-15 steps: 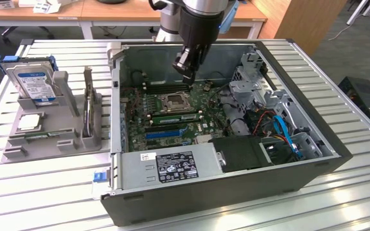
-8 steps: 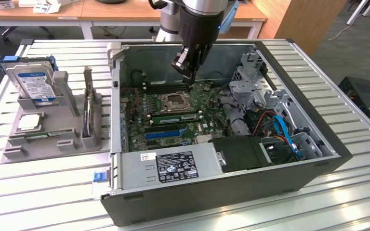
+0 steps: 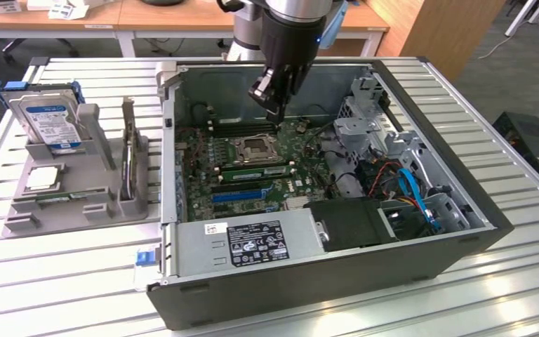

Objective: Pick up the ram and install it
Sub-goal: 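Press down the ram until it locks into place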

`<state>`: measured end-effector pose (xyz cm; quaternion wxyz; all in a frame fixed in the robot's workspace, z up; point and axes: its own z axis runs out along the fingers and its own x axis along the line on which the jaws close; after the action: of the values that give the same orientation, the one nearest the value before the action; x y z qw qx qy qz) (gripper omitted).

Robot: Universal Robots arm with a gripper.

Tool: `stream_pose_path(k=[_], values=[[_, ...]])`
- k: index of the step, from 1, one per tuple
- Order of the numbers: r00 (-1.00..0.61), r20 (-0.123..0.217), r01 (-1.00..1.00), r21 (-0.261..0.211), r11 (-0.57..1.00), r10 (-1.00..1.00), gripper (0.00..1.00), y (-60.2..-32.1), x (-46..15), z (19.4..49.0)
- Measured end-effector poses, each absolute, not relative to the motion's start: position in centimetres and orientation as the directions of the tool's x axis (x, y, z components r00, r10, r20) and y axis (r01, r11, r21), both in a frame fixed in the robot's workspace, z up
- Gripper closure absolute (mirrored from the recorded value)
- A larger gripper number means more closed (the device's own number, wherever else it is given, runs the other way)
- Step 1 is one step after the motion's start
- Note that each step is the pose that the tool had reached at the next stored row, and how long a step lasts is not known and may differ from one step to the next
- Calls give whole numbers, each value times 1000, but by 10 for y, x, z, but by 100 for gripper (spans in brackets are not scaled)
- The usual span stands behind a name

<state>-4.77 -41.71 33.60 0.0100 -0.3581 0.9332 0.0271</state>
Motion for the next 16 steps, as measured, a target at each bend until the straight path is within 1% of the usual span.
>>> stream_pose_path(k=[16], values=[[-888, -38, -459, 43, 887, -457, 89, -417, -48, 336]])
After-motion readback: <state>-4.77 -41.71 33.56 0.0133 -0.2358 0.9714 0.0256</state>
